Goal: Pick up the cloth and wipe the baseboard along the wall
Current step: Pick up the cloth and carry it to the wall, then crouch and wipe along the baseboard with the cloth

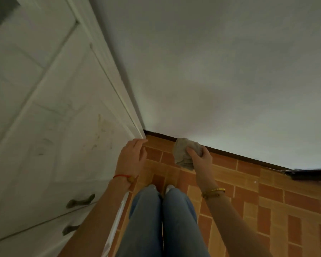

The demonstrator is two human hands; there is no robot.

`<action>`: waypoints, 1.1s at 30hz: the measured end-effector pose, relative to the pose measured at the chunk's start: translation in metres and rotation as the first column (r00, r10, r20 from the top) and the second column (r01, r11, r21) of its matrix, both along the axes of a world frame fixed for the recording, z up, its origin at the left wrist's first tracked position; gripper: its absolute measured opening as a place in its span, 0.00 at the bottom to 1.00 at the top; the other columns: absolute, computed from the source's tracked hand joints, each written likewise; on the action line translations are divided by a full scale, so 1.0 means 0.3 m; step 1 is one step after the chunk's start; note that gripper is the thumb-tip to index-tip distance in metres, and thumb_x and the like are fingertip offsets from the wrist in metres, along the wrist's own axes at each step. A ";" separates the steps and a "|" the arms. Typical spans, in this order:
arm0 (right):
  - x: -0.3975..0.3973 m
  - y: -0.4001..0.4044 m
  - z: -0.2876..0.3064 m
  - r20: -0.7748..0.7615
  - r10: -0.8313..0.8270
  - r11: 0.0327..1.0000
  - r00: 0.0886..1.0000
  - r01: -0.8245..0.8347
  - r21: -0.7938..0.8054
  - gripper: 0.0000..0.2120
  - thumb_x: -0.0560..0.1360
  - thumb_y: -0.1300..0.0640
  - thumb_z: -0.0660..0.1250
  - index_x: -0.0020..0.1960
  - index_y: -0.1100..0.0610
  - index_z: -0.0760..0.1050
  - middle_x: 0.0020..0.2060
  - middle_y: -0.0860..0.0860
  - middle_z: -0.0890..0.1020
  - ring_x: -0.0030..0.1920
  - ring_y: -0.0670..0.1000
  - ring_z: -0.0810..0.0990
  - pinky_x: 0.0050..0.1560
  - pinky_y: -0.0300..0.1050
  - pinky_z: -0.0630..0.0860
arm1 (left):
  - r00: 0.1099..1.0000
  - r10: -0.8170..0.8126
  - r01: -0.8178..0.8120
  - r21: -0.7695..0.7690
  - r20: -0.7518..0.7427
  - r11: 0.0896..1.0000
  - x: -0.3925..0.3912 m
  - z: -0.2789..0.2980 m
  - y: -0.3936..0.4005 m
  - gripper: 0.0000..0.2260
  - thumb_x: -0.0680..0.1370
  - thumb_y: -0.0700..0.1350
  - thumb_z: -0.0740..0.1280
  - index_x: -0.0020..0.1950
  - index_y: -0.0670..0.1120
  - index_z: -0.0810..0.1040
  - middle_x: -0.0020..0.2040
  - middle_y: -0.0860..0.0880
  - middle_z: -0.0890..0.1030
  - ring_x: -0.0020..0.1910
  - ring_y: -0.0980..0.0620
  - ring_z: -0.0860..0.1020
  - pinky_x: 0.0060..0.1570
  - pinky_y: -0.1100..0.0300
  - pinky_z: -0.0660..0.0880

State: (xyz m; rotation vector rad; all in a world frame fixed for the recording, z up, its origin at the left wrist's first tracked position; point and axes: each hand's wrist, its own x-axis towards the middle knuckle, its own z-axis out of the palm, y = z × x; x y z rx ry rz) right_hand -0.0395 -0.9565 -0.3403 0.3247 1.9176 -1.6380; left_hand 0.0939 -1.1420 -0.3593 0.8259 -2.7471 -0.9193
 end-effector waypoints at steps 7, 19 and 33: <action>-0.118 -0.129 -0.655 0.066 0.149 0.984 0.987 -0.155 0.087 0.12 0.76 0.57 0.70 0.57 0.57 0.73 0.53 0.56 0.79 0.48 0.52 0.79 0.47 0.45 0.79 | 0.999 0.016 -0.018 0.034 0.050 0.999 -0.079 -0.628 -0.121 0.16 0.82 0.42 0.59 0.68 0.44 0.77 0.61 0.44 0.80 0.57 0.46 0.77 0.60 0.49 0.75; -0.205 -0.297 -1.620 0.089 0.318 0.931 0.944 -0.329 0.157 0.14 0.76 0.55 0.69 0.59 0.54 0.69 0.51 0.49 0.77 0.48 0.48 0.79 0.39 0.39 0.79 | 0.991 -0.071 0.078 -0.053 0.117 0.996 -0.172 -1.599 -0.237 0.19 0.78 0.47 0.55 0.61 0.41 0.79 0.53 0.42 0.80 0.50 0.42 0.78 0.48 0.45 0.79; -0.276 -0.382 -2.049 -0.283 0.512 0.838 0.811 -0.401 0.369 0.15 0.75 0.60 0.69 0.58 0.61 0.68 0.45 0.52 0.75 0.43 0.51 0.76 0.33 0.35 0.69 | 0.986 -0.146 0.158 -0.176 0.081 0.972 -0.186 -2.058 -0.238 0.20 0.78 0.46 0.55 0.65 0.44 0.77 0.58 0.45 0.80 0.56 0.44 0.77 0.50 0.48 0.76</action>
